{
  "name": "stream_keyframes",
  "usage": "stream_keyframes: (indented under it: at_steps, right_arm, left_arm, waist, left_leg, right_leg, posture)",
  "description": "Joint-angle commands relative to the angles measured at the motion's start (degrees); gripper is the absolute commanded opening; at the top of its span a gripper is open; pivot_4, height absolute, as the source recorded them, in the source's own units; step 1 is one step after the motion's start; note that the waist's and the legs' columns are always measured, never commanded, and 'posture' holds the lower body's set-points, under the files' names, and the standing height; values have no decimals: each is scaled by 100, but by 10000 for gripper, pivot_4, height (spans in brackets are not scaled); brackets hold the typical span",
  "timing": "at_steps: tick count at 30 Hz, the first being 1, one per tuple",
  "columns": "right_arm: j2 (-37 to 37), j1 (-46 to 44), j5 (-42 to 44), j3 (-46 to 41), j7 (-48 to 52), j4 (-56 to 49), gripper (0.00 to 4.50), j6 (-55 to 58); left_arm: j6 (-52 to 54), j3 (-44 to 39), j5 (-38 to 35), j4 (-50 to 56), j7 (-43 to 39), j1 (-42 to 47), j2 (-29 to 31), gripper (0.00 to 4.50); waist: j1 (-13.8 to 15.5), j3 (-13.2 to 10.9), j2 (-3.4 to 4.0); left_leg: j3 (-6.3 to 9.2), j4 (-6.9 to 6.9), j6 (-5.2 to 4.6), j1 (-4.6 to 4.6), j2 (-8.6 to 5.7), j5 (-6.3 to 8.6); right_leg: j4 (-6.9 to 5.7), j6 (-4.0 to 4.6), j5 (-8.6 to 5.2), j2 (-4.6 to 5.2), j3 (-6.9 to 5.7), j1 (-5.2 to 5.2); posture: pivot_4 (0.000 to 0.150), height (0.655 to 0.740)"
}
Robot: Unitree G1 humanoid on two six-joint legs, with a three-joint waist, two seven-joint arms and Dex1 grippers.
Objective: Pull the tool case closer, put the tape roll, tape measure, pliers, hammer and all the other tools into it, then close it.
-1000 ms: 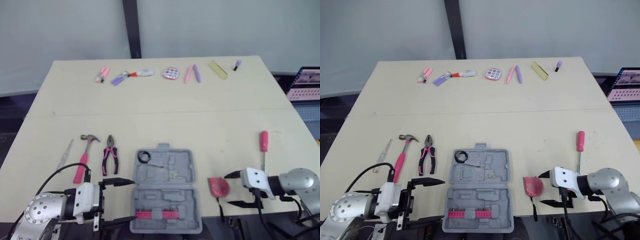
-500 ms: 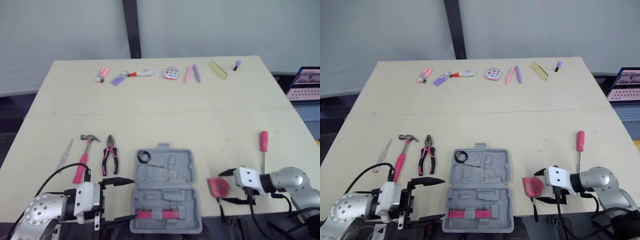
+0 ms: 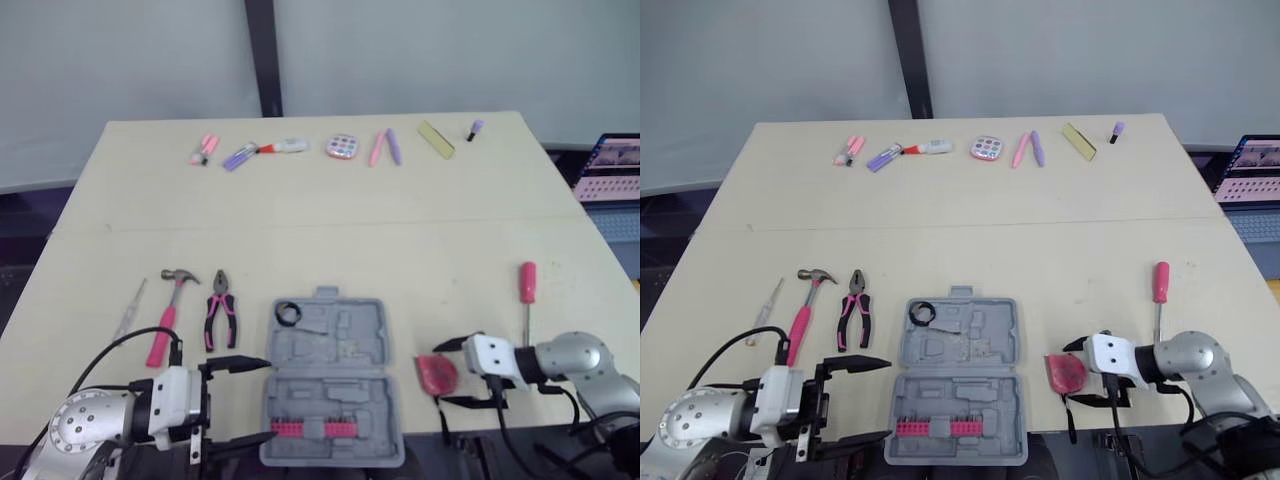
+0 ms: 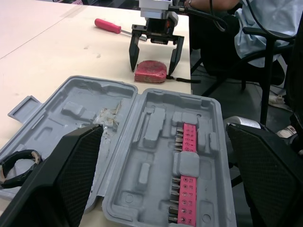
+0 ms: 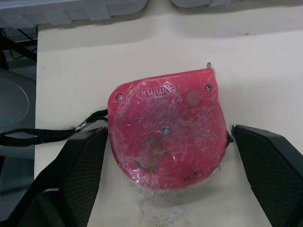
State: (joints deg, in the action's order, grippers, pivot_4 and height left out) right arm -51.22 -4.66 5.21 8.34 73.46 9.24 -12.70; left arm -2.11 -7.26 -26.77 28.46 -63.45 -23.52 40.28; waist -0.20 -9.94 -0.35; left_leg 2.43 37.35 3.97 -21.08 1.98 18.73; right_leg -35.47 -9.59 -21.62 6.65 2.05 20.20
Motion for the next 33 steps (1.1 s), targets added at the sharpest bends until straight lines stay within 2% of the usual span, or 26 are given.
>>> stream_keyframes:
  at_steps: [1,11,14,15,16,26,31,33]
  right_arm:
    - [1,-37,68,-21,76,-19,44495,-113]
    - [0,-94,83,24,154,32,44495,-294]
    - [6,-130,57,39,149,68,35722,-277]
    - [0,-140,30,51,135,71,30900,-231]
    - [1,-153,12,58,121,77,28942,-207]
    - [-27,-190,68,22,112,-113,28942,54]
    - [-228,-350,327,-141,150,-936,28942,1013]
    - [-399,-557,489,-180,170,-1544,28942,1730]
  left_arm:
    - [-151,-42,-7,2,-29,-88,-13,45000]
    - [-262,-26,6,-73,-27,-124,-20,45000]
    - [-245,-30,-1,-38,-7,-130,-9,45000]
    - [-234,-32,-3,-19,4,-130,-5,45000]
    - [-221,-30,-6,-2,14,-124,-1,45000]
    - [-238,-7,10,-66,37,-77,-4,45000]
    - [-284,-71,0,-179,99,-78,-72,45000]
    - [-260,-156,-43,-257,145,-27,-91,45000]
  waist:
    - [0,0,0]
    - [-1,0,0]
    - [-1,0,0]
    - [-2,0,0]
    - [-3,0,-1]
    - [-2,0,-1]
    - [0,-1,3]
    - [-2,-1,4]
  left_leg:
    - [0,0,0,0,0,0]
    - [0,0,0,0,0,0]
    - [0,0,0,0,0,0]
    - [0,0,0,1,0,0]
    - [0,0,0,1,0,0]
    - [0,3,0,1,0,0]
    - [0,3,0,-1,0,0]
    - [0,3,0,-1,0,0]
  right_leg:
    - [0,0,0,0,0,0]
    - [-1,0,0,0,0,0]
    - [-1,0,0,0,0,0]
    - [-1,0,0,0,0,0]
    - [-1,0,0,0,0,0]
    - [-4,0,0,0,0,0]
    - [-6,0,0,0,0,3]
    - [-6,0,0,0,0,3]
  posture:
    - [1500,7400]
    - [1500,7400]
    - [1500,7400]
    - [1500,7400]
    - [1500,7400]
    - [1500,7400]
    - [1500,7400]
    - [1500,7400]
